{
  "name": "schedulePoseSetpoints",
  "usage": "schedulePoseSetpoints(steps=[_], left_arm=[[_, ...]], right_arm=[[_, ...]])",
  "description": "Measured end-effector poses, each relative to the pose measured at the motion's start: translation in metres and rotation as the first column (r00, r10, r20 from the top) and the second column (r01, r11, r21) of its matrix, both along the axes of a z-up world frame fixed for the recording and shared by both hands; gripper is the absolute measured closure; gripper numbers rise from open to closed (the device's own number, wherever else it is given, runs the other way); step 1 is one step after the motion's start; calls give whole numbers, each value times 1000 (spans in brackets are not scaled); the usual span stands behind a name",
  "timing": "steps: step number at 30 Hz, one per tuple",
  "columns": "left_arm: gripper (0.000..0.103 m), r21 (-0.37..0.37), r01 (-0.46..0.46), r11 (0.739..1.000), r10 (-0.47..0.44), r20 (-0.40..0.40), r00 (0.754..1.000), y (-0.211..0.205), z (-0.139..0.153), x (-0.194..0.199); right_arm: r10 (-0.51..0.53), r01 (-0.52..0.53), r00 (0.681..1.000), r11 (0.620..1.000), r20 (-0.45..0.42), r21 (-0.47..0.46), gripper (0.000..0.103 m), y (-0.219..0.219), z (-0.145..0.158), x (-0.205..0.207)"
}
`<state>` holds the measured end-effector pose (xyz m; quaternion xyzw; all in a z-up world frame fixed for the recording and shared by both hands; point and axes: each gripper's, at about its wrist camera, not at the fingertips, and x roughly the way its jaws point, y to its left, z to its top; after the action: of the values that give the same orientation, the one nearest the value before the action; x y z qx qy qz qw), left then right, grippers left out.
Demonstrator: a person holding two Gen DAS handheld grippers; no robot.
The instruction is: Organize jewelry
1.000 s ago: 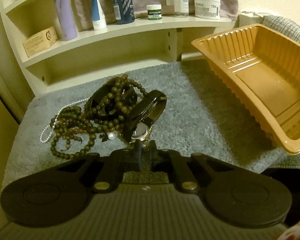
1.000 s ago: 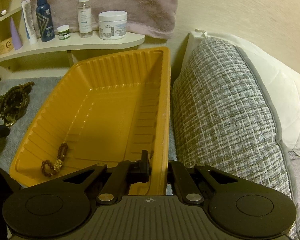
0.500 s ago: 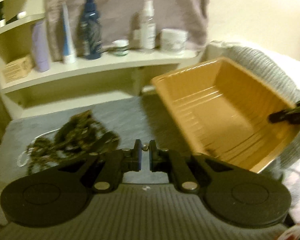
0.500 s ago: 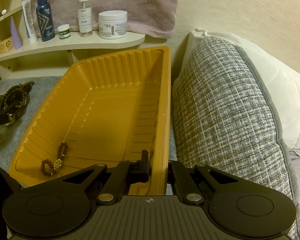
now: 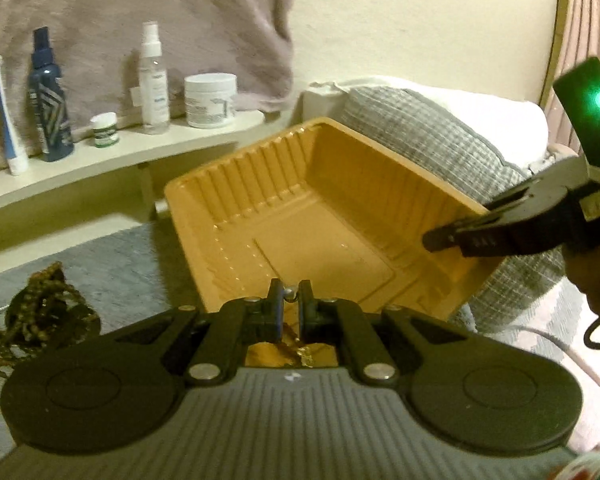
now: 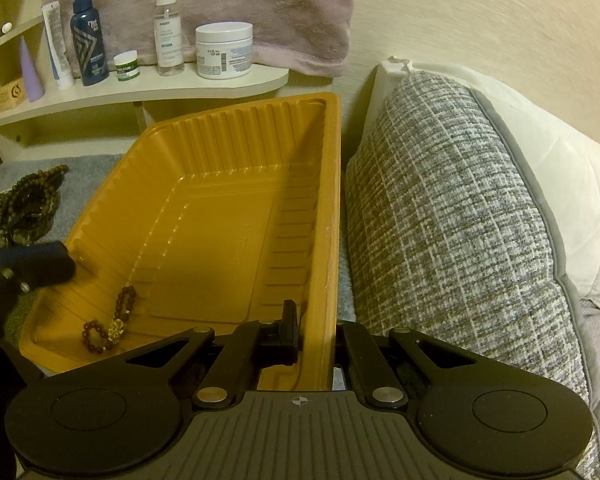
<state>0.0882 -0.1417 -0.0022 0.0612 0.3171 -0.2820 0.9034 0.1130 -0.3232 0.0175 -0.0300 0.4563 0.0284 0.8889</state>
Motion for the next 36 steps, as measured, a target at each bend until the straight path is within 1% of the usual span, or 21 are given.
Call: schedulePoseSetpoints(steps=[2, 3, 4, 5, 6, 10, 13, 15, 17, 20, 25, 27, 29, 32, 36], left_arm=[[96, 4, 11, 1000, -11, -10, 1000, -3, -3, 0], [95, 7, 17, 1000, -17, -15, 1000, -3, -4, 0], [91, 8, 20, 1000, -20, -15, 1000, -4, -5, -1], [82, 8, 19, 1000, -19, -13, 1000, -3, -5, -2], [80, 8, 17, 1000, -17, -7, 1000, -2, -5, -4], [80, 33, -10, 999, 9, 18, 1000, 8, -5, -6], [80, 53, -62, 997, 60, 32, 998, 22, -7, -7], [80, 69, -113, 991, 110, 45, 993, 34, -10, -7], [80, 94, -165, 982, 160, 59, 985, 47, -15, -5], [80, 123, -250, 960, 243, 70, 967, 70, -22, 1], [80, 174, -340, 924, 328, 98, 940, 101, -31, 12], [80, 193, -355, 915, 340, 106, 934, 108, -35, 17], [80, 214, -356, 910, 340, 108, 934, 111, -39, 23], [80, 235, -341, 910, 327, 97, 940, 113, -44, 31], [82, 267, -325, 907, 306, 110, 946, 110, -48, 35]], right_arm=[[-2, 2, 1000, 1000, 1, 2, 100, 0, 0, 0], [-2, 2, 1000, 1000, 1, 3, 100, 0, 0, 0], [-3, 3, 1000, 1000, 1, 4, 100, 0, 0, -1], [-3, 3, 1000, 1000, 1, 4, 100, 0, 0, -1], [-4, 4, 1000, 1000, 0, 5, 100, 0, 0, -1], [-5, 5, 1000, 1000, 1, 7, 100, -1, 0, -1], [-6, 6, 1000, 1000, 1, 7, 100, -1, 0, -1], [-6, 6, 1000, 1000, 1, 8, 100, -1, -1, -1], [-7, 7, 1000, 1000, 0, 6, 100, -1, -1, -1], [-7, 7, 1000, 1000, -1, 5, 100, -1, 0, -1], [-5, 5, 1000, 1000, 0, 0, 100, 0, -1, -1], [-5, 5, 1000, 1000, -1, -1, 100, -1, -1, 0], [-3, 3, 1000, 1000, -2, -3, 100, -1, -2, 1], [-1, 1, 1000, 1000, -2, -5, 100, -1, -2, 2], [1, -1, 1000, 1000, -3, -5, 100, -1, -2, 1]])
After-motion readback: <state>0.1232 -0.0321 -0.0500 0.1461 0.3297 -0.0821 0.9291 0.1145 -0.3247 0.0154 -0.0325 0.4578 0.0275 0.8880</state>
